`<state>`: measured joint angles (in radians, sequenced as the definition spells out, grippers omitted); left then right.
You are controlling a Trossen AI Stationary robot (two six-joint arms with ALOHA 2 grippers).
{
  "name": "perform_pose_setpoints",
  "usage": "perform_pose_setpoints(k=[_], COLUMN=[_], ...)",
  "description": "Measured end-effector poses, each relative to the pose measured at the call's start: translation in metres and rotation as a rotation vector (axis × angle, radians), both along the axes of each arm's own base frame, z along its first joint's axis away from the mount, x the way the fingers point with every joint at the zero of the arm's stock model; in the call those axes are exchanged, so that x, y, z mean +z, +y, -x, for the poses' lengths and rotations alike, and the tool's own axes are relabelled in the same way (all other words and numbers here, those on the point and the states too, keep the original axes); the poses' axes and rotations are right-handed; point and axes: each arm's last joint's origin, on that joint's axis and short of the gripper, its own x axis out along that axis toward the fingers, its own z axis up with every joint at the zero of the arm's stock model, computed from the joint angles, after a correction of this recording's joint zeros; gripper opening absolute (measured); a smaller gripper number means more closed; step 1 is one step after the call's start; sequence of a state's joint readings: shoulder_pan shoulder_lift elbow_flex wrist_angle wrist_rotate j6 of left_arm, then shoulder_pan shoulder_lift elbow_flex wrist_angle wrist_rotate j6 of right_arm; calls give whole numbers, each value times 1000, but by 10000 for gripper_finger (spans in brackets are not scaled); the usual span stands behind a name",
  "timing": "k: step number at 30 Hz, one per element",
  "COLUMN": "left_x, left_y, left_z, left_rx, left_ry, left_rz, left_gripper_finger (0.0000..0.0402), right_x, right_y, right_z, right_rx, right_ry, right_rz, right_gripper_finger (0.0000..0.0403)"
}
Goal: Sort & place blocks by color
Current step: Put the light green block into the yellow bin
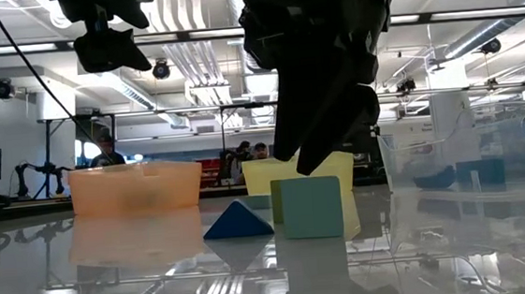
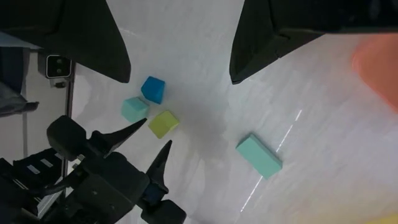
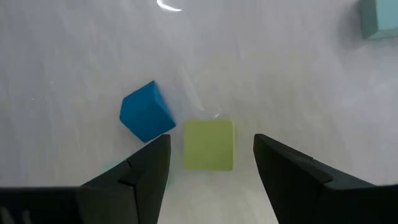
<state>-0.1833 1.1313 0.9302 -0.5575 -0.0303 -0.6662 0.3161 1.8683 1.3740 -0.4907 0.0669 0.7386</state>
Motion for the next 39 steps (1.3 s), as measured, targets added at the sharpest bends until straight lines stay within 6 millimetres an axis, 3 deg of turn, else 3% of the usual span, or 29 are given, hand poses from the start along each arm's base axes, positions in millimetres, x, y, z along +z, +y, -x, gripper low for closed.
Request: perform_pose_setpoints(k=[32, 39], left_x=[1, 1], left_y=[0, 0], left_z=[0, 0], left_rx=[-9, -9], left_ry=[-8, -8], left_rz=[-15, -15], left_gripper_finger=[258, 258], right_x=[-24, -31], right_y=[-3, -4], right_z=[8, 11], right_rx=[19, 24], right_ry=[-46, -50], right_rz=[50, 44], right_gripper_finger=[221, 177])
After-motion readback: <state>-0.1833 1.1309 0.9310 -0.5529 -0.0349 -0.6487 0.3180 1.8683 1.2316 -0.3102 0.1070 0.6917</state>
